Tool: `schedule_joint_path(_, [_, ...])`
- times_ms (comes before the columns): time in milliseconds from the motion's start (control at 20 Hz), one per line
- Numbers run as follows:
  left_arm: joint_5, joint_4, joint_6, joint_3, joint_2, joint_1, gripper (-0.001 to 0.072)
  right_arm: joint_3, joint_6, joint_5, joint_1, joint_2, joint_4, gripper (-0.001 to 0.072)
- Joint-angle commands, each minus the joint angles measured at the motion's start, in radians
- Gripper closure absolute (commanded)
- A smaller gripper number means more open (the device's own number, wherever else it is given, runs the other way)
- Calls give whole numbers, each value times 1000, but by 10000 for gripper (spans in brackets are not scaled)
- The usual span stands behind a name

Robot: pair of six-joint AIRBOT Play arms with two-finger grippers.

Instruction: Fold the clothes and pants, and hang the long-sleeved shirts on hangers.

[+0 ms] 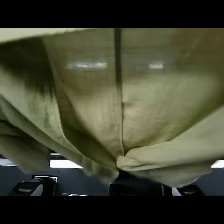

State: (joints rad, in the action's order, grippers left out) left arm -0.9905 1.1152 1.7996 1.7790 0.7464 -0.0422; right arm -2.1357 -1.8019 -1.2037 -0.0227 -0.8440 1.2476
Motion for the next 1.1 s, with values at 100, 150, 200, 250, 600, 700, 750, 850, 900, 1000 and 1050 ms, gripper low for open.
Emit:
schedule_joint_path(100, [-2, 11, 3, -185, 226, 1, 689, 124, -72, -59, 1, -320, -124, 684])
schedule_joint_path(150, [6, 11, 3, -206, 298, -5, 689, 159, -72, -63, 2, -398, -139, 684])
schedule_joint_path(200, [17, 11, 2, -217, 383, -11, 689, 183, -73, -63, 2, -473, -143, 684])
schedule_joint_path(250, [26, 11, 2, -217, 468, -20, 689, 196, -72, -57, 2, -552, -144, 684])
schedule_joint_path(600, [233, -14, -19, -217, 922, -85, 689, 198, -12, 182, 2, -1046, -313, 677])
schedule_joint_path(700, [220, -90, -19, -217, 980, -84, 680, 198, -9, 206, 2, -1104, -330, 652])
schedule_joint_path(750, [206, -121, -19, -217, 996, -82, 578, 198, 15, 203, 2, -1112, -330, 628])
schedule_joint_path(850, [182, -168, -19, -215, 1001, -69, 97, 193, 88, 169, -9, -1097, -322, 512])
schedule_joint_path(900, [158, -184, -19, -207, 994, -54, -13, 187, 113, 127, -21, -1078, -317, 455])
schedule_joint_path(1000, [71, -184, -20, -174, 968, -2, -13, 178, 168, 6, -81, -1020, -274, 196])
schedule_joint_path(1050, [18, -177, -21, -167, 943, 34, -13, 178, 205, -68, -123, -980, -222, 170])
